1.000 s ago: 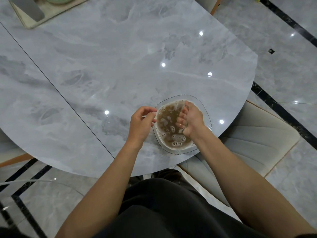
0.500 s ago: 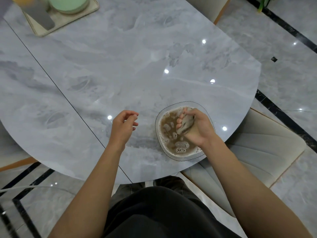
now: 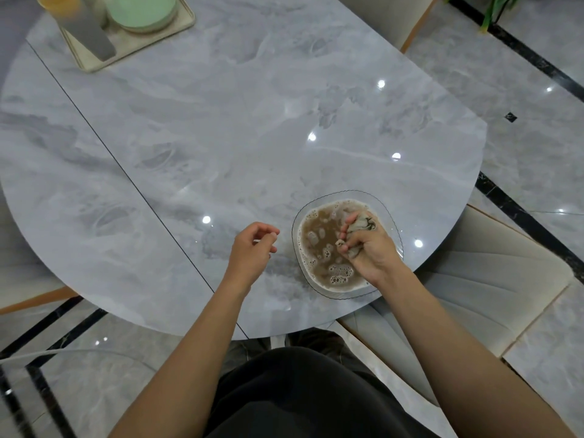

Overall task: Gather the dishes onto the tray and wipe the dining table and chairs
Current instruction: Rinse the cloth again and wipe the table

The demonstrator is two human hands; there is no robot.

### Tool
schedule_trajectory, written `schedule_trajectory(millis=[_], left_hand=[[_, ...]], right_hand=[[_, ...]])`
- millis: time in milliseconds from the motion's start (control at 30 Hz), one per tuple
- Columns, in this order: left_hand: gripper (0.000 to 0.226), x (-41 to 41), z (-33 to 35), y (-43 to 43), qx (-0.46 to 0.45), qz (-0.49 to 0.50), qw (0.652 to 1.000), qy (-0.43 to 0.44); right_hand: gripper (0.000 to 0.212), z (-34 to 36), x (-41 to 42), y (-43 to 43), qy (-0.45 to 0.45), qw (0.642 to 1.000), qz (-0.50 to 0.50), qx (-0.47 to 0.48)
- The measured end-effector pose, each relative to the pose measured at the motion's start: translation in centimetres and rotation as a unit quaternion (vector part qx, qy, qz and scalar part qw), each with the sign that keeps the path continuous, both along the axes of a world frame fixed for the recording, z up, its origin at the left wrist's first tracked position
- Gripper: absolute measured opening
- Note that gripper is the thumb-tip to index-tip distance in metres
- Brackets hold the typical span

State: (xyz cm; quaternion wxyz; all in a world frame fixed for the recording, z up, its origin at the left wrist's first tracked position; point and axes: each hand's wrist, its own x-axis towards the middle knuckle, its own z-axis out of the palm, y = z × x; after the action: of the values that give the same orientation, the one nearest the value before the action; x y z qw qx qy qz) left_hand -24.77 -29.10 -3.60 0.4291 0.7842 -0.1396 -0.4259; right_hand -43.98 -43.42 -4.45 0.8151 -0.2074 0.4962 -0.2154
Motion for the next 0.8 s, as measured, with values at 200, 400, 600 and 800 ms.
schedule_trajectory(millis=[200, 400, 600, 800], left_hand=[[0.014, -1.2, 0.1, -0.2, 0.001, -0.035, 0.999, 0.001], [0.022, -1.3, 0.2, -0.2, 0.006, -0.036, 0.999, 0.005], [0.027, -1.1, 0.4, 0.0, -0.004, -0.022, 1.000, 0.003], [0.026, -0.7, -0.2, 0.5, -0.012, -0.015, 1.000, 0.002]], right_hand=[[0.033, 0.3, 0.2, -0.2, 0.050, 0.998, 0.041, 0.022], [0.048, 1.5, 1.9, 0.5, 0.202, 0.979, -0.012, 0.001], [0.052, 1.8, 2.1, 0.8, 0.135, 0.990, -0.004, 0.050], [0.034, 1.1, 1.7, 0.8, 0.107, 0.991, -0.020, 0.075]])
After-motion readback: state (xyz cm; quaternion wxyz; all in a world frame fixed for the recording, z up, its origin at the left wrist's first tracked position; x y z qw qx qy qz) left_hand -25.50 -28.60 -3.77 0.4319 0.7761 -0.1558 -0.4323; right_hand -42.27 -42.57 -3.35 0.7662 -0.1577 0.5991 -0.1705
